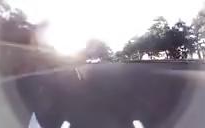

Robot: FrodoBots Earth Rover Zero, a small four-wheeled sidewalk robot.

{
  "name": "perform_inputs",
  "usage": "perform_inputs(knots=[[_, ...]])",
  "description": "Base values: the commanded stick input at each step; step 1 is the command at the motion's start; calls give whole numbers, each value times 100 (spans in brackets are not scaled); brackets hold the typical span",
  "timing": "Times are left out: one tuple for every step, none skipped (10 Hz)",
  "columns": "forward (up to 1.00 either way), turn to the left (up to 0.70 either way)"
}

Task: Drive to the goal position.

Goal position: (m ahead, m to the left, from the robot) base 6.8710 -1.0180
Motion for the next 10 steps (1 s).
perform_inputs(knots=[[50,0],[50,0],[50,0],[50,0],[50,0],[50,0],[50,0],[50,-23],[50,-36],[50,-49]])
